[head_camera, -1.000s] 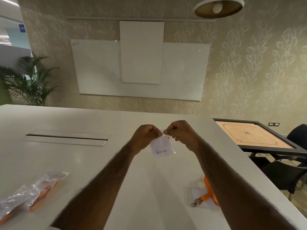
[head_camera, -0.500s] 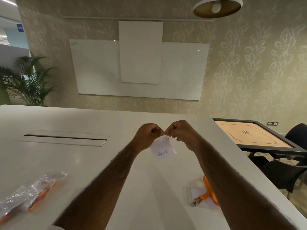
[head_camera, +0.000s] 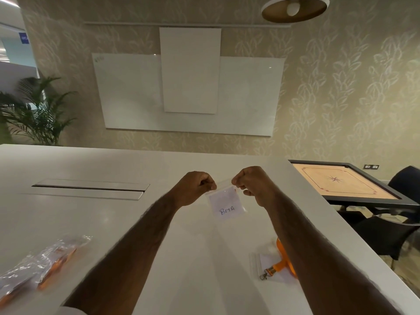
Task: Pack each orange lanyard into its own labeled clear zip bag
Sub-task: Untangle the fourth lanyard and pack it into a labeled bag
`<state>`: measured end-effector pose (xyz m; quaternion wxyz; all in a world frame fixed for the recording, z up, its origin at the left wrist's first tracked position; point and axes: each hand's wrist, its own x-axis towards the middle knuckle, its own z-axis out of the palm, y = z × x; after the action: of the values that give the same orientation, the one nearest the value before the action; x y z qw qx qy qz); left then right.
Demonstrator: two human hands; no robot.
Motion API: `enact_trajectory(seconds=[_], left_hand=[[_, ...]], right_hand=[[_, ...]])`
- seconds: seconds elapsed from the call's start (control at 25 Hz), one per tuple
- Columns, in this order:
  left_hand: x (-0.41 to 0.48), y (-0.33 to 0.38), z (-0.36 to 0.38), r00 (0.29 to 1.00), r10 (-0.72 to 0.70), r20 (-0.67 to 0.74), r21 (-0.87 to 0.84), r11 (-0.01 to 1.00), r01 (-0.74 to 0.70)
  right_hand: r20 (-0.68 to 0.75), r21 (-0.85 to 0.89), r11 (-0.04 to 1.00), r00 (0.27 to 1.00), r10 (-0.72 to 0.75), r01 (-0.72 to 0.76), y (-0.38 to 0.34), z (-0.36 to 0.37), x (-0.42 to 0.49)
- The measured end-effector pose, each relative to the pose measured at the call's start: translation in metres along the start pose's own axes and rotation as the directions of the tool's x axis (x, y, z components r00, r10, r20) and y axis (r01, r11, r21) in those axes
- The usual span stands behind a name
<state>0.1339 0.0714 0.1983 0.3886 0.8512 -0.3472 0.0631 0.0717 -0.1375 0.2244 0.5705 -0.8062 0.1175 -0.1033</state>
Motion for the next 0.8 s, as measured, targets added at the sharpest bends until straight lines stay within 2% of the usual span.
enact_trajectory(seconds=[0.08,0.16,0.24,0.32,0.4,0.48,0.6,0.68,0.8], left_hand=[[-0.005,-0.006,-0.006,0.999,-0.019,0.038,0.077,0.997,0.016],[-0.018,-0.032,-0.019,0.992,-0.128,0.022,0.151,0.981,0.123],[-0.042,-0.062,-0.033,0.956,-0.277,-0.100,0.097,0.953,0.286],[-0.053,-0.070,-0.037,0.919,-0.322,-0.226,-0.004,0.944,0.330],[-0.046,-0.057,-0.030,0.915,-0.308,-0.261,-0.092,0.951,0.294],[-0.036,-0.033,-0.013,0.944,-0.267,-0.194,-0.266,0.941,0.212],[-0.024,-0.006,0.010,0.967,-0.247,-0.062,-0.546,0.819,0.175],[-0.019,-0.001,0.023,0.970,-0.239,-0.035,-0.586,0.791,0.174],[-0.017,-0.004,0.031,0.961,-0.265,-0.084,-0.607,0.778,0.162]], right_hand=[[-0.032,0.057,0.998,0.999,0.026,-0.024,0.003,-0.008,-0.001],[-0.113,0.194,0.980,0.992,0.065,-0.042,0.008,-0.039,0.000],[-0.109,0.284,0.959,0.992,0.057,-0.024,0.014,-0.079,0.003],[-0.029,0.293,0.956,0.999,-0.017,0.025,0.015,-0.100,0.005],[0.067,0.203,0.978,0.995,-0.069,0.054,0.013,-0.092,0.006],[0.157,0.172,0.982,0.982,-0.104,0.076,0.010,-0.071,0.004],[0.269,0.190,0.976,0.951,-0.152,0.103,0.011,-0.040,0.001],[0.309,0.188,0.976,0.936,-0.167,0.112,0.012,-0.024,0.000],[0.280,0.173,0.980,0.949,-0.144,0.098,0.016,-0.014,0.002]])
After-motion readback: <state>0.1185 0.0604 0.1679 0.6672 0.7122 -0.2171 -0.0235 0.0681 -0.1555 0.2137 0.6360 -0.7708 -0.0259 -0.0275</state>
